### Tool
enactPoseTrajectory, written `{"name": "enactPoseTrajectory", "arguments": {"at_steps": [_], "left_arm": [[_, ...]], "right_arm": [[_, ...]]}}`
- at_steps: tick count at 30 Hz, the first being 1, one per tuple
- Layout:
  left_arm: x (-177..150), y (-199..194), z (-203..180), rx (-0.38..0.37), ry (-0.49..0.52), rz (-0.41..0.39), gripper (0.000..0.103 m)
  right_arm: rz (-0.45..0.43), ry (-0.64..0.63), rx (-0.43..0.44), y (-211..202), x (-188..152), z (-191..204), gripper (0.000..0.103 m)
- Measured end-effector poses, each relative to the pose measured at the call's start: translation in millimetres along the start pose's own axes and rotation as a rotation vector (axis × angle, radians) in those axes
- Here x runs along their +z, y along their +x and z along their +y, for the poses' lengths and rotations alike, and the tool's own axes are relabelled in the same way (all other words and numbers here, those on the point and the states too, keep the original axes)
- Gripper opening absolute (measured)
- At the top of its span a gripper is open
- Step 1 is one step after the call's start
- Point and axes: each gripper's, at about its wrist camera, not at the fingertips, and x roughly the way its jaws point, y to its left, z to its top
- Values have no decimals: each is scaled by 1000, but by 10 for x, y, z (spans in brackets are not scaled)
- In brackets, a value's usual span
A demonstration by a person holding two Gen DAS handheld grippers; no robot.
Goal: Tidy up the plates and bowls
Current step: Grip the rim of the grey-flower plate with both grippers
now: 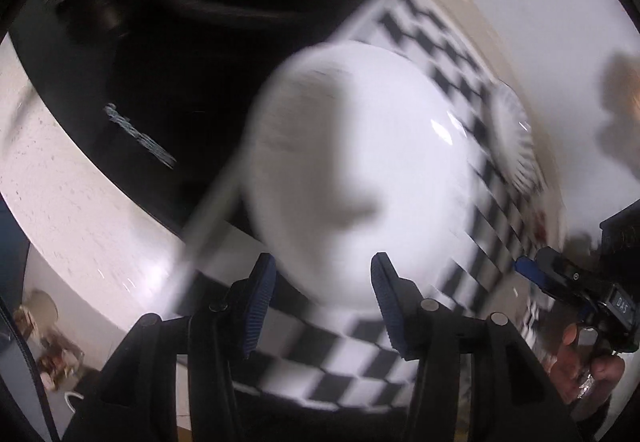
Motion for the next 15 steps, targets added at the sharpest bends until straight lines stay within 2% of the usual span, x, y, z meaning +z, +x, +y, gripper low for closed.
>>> {"name": "enactPoseTrajectory", "arguments": {"at_steps": [3,7,11,12,14,15], "left_arm": [[171,90,132,30,6,-7,47],[383,105,166,33,20,-31,45],[534,122,128,37,39,-34,45],[544,141,124,47,55,-33,45],[601,177,67,57,87,-27,41],[628,198,40,59,102,-23,36]], "right_arm": [[55,-15,-7,366,189,77,81],[100,-28,-2,673,311,157,80],[141,-28,3,876,324,187,69],[151,-27,6,914,300,177,64],[146,-36,-3,924,297,212,62],[149,-37,-4,925,303,221,62]]}}
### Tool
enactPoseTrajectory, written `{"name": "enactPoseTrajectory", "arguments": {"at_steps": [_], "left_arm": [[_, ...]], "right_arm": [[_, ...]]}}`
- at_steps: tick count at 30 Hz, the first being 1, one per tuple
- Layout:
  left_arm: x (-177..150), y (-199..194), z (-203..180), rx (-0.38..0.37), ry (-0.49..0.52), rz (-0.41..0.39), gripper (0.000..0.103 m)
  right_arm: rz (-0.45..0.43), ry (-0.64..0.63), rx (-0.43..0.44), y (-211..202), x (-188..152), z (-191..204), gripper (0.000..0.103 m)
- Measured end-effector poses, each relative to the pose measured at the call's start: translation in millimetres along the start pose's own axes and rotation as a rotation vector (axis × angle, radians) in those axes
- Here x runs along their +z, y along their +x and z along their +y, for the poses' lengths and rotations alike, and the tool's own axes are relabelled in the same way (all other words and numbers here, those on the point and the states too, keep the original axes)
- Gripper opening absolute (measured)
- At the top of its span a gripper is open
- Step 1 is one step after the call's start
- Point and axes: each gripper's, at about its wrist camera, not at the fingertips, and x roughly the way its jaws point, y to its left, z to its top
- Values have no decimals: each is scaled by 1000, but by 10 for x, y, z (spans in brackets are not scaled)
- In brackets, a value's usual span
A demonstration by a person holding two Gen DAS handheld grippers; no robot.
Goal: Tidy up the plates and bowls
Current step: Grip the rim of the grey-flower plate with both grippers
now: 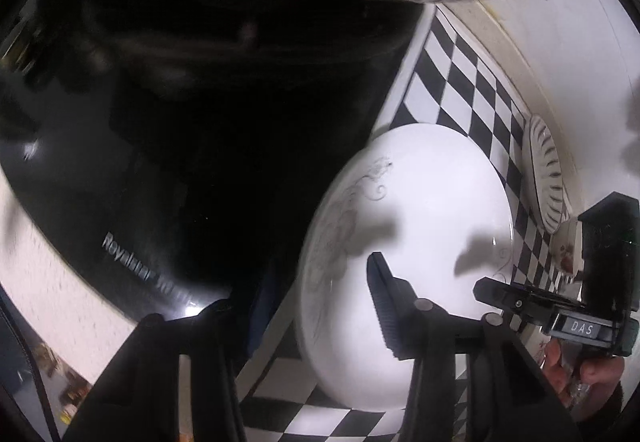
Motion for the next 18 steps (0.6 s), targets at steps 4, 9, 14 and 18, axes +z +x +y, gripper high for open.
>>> {"name": "enactPoseTrajectory", "arguments": {"at_steps": [4,9,14,18], "left_arm": [[32,33,-64,29,39,2,31],[-17,40,-136,107,96,-13,26],[-177,68,-276,132,123,-10,23],[-332,85,-464,124,160,-7,23]], "right_arm": [[3,4,-3,-26,-6,-27,53],[-32,9,-36,-32,-52,-191,17],[-23,8,-30,-65,-219,-318,17],[26,23,7,-120,-441,-532,16]]}}
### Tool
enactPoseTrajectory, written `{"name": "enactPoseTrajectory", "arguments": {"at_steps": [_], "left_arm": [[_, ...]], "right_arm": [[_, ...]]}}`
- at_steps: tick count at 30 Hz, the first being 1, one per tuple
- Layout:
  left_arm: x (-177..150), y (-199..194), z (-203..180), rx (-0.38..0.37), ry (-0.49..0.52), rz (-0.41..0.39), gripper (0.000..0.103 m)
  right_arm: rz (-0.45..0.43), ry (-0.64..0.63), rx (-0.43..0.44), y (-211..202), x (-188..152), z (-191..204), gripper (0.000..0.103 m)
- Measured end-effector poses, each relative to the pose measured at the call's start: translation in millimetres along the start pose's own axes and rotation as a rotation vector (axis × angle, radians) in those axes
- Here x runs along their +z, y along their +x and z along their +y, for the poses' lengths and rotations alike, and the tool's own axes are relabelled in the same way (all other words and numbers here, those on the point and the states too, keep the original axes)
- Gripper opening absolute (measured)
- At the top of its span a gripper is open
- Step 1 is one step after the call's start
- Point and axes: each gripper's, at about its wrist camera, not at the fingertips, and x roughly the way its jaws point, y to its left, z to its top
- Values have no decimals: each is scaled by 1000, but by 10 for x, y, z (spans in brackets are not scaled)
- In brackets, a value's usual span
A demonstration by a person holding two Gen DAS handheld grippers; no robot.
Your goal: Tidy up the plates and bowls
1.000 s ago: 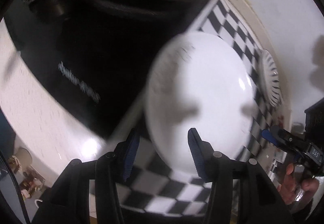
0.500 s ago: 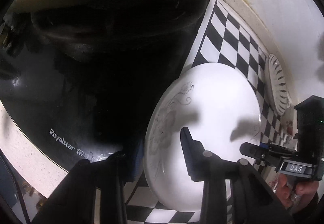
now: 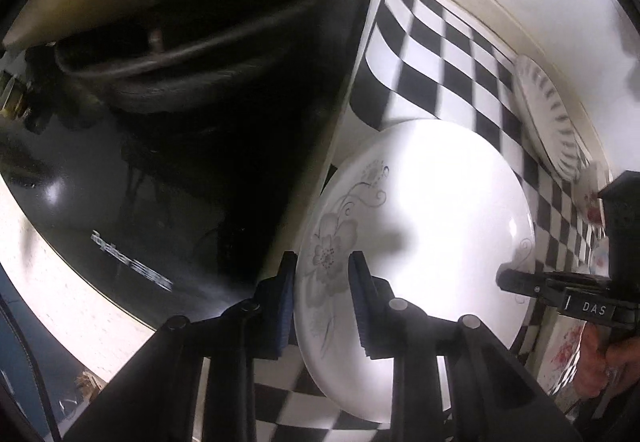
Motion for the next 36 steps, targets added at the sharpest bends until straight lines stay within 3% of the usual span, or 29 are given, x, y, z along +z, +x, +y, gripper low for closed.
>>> {"name": "enactPoseTrajectory", "arguments": {"at_steps": [6,9,11,14,16,18,22,26,30,36], "left_arm": [[0,127,-148,36,61,24,25],[37,168,-152,24,77,32,31],[47,164,-147,30,71,34,30],[35,75,-101,26,50,20,30],[11,-4,-76,39,38,0,30],[-26,-67,-31,25,14,-2,30],[-112,-154,-89,43,19,-15,30],[-150,-254,-165,14,5,-33,30],[-152,-357,-296,9,22,-62,30],[-153,-551,-601,-15,76,-111,30]], "right_arm": [[14,42,46,2,-43,-160,18],[-1,83,103,-32,19,-211,35],[-30,85,68,-51,26,-129,38],[-70,39,-28,-66,-24,-12,30],[-80,49,-12,-70,-91,-20,19],[-93,60,26,-114,-156,-40,17],[-124,34,18,-206,-297,17,17],[-150,26,22,-362,-430,-5,16],[-188,22,20,-640,-361,-60,16],[-268,45,39,-1036,-517,-176,16]]}}
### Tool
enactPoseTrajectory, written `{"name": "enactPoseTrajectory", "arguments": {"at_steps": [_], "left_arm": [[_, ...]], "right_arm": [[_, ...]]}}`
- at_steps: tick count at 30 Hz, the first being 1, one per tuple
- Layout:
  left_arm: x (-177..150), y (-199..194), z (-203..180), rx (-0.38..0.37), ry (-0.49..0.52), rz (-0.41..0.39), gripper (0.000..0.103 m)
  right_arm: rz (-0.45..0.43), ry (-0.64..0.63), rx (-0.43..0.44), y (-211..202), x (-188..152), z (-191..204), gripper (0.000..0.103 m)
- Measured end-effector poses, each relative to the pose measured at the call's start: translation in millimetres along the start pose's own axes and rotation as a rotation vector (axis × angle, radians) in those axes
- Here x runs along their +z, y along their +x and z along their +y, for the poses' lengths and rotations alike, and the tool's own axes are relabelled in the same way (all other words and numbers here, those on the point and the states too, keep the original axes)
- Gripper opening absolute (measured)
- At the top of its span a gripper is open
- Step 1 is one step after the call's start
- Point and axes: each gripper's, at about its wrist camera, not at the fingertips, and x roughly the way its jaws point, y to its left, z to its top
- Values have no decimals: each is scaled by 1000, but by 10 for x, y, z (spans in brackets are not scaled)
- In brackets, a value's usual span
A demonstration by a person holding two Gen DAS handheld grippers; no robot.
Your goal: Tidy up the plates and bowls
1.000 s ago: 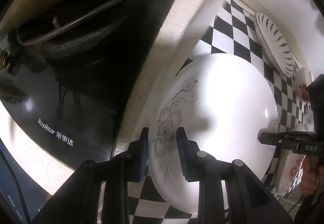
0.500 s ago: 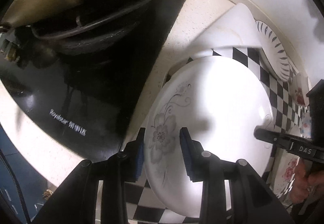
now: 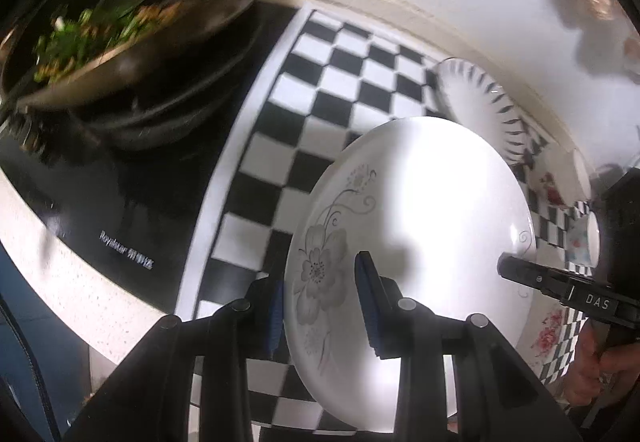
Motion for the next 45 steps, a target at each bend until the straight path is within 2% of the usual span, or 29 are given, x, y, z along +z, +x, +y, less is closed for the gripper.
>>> {"name": "enactPoseTrajectory", "arguments": {"at_steps": [7,11,13,20,26,30,37,45], "left_arm": [[60,-168,-573,-56,93,-28,30],[36,-196,-1031,-85,177,-31,30],[9,-176,-1245,-102,214,-22,30],[-198,57,-2003,-149,330,40,30],[-422,395,-2440,-143,386,113,30],[-540,604,-2579,-117,402,156,30],[-632,827,-2594,-55,390,203,30],[-643,846,-2569,1,397,212,30]], "right_arm": [[-105,57,5,-593,-211,-237,15],[-172,115,-14,-1003,-447,-540,15],[-203,148,-24,-1239,-588,-743,15],[-251,260,-65,-1650,-1032,-1371,15],[-238,342,-84,-1692,-1384,-1905,15],[-209,356,-101,-1620,-1479,-2136,15],[-161,342,-100,-1412,-1508,-2321,15],[-144,331,-108,-1300,-1412,-2274,15]]}}
